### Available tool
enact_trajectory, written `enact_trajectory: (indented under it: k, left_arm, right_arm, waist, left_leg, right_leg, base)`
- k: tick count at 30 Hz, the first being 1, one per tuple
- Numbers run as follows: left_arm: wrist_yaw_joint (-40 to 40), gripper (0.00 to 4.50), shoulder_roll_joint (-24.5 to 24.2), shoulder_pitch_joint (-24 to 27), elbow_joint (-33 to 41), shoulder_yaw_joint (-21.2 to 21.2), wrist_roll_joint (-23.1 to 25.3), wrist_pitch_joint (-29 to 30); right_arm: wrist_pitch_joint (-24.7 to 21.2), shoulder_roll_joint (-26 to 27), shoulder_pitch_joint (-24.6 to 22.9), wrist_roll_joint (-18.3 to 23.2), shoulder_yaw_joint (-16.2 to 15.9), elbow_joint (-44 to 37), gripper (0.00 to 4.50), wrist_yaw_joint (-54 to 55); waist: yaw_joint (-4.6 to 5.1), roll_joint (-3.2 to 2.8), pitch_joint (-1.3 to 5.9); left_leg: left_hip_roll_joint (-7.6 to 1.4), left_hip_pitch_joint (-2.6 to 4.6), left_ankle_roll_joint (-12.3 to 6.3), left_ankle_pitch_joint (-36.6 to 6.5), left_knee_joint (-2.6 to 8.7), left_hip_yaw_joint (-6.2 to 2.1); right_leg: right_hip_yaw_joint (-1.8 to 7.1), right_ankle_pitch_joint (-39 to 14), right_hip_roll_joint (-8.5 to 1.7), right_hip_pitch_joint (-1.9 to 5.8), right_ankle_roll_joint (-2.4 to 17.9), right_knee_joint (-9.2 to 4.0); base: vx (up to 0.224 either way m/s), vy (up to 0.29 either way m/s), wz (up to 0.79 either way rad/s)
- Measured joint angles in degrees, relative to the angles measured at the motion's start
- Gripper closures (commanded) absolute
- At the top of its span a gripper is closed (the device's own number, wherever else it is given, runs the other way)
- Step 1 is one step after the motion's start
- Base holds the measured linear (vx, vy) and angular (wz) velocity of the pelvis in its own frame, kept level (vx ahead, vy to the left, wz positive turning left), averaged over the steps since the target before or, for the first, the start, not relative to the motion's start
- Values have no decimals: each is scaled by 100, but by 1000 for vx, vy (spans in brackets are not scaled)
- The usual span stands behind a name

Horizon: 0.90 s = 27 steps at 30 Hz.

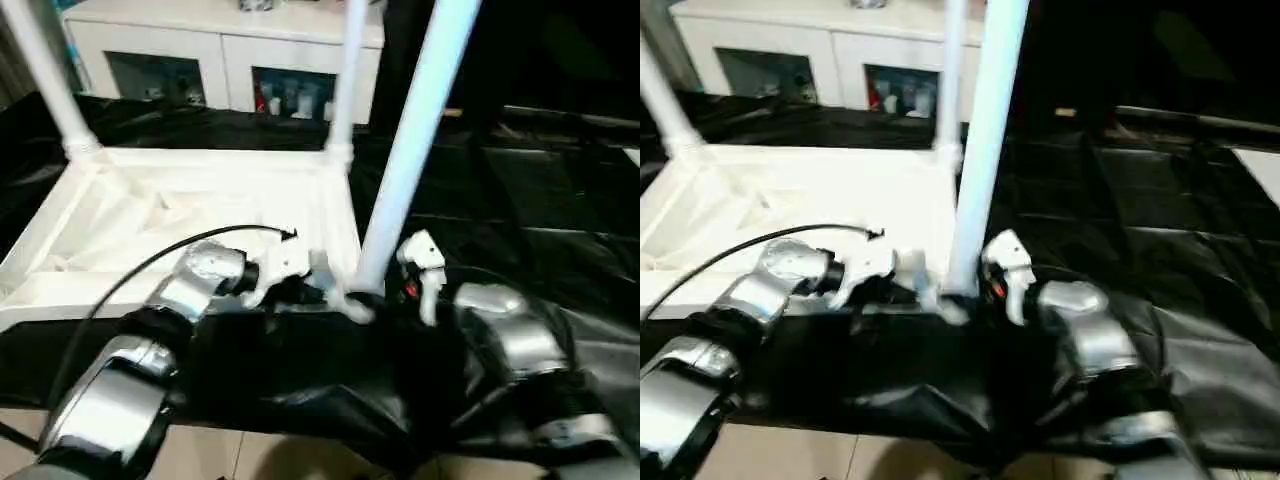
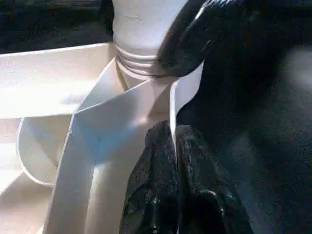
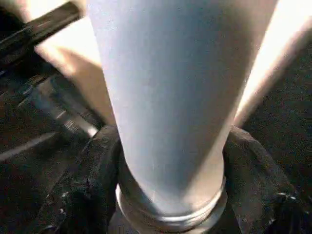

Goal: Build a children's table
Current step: Rotate leg to tighten

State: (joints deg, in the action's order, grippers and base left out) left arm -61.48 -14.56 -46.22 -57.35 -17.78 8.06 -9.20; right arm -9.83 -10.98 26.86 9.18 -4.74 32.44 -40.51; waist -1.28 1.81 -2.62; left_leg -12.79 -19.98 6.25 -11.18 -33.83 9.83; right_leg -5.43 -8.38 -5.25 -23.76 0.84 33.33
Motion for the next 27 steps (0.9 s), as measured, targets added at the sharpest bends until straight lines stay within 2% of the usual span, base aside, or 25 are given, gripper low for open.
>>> enact_trajectory:
  k: [3, 6, 11, 12, 13, 18, 23, 27]
  left_arm:
    - [700, 450, 273, -221, -258, 7, 95, 316]
    - [1453, 450, 600, -397, -515, 42, 142, 550]
    - [1894, 450, 844, -520, -726, 107, 182, 603]
    - [1903, 450, 858, -548, -768, 112, 184, 589]
    - [1905, 450, 863, -561, -783, 114, 184, 581]
    - [1882, 450, 823, -587, -818, 115, 184, 454]
    - [1651, 450, 745, -586, -798, 116, 175, 374]
    - [964, 450, 490, -402, -575, 96, 144, 97]
  right_arm:
    - [65, 425, 227, -90, 216, 348, 187, 1181]
    - [285, 680, 459, -294, 315, 715, 187, 2276]
    - [671, 843, 604, -421, 444, 1078, 187, 2879]
    - [753, 858, 603, -446, 448, 1112, 131, 2883]
    - [794, 860, 603, -459, 452, 1124, 131, 2885]
    - [1070, 676, 496, -453, 404, 870, 75, 2238]
    - [560, -52, 440, -244, 113, 251, 64, 918]
    - [304, -891, 43, -77, -178, -312, 64, -553]
  waist:
    - [92, 8, 4]
    - [128, 8, 4]
    - [133, 8, 4]
    - [129, 8, 4]
    - [127, 8, 4]
    - [114, 10, 3]
    - [121, 10, 3]
    - [96, 14, 1]
  left_leg:
    - [1, -3, 0, 0, -4, -7]
    - [5, -8, -1, 0, -21, -6]
    - [9, -13, -2, 0, -15, -7]
    - [9, -13, -1, 0, -12, -6]
    - [9, -14, -1, 0, -10, -6]
    - [2, -36, -3, 1, -1, -6]
    - [-2, -34, -22, 4, 6, -1]
    - [-7, -31, -23, 4, 22, 0]
  right_leg:
    - [-11, 0, 1, -1, 0, -29]
    - [-4, 0, -3, -8, 0, -34]
    - [-3, 3, -2, -11, 1, -31]
    - [-3, 5, -2, -11, 1, -29]
    - [-3, 9, -2, -13, 3, -27]
    - [-5, 26, 2, -15, 21, -19]
    - [-5, 29, 5, -14, 27, -19]
    - [-8, 21, 10, -14, 18, -22]
  base:
    - [0, 0, 0]
    - [0, 0, 0]
    - [0, 0, 0]
    - [0, 0, 0]
    - [0, 0, 0]
    - [0, 0, 0]
    - [0, 0, 0]
    - [0, 0, 0]
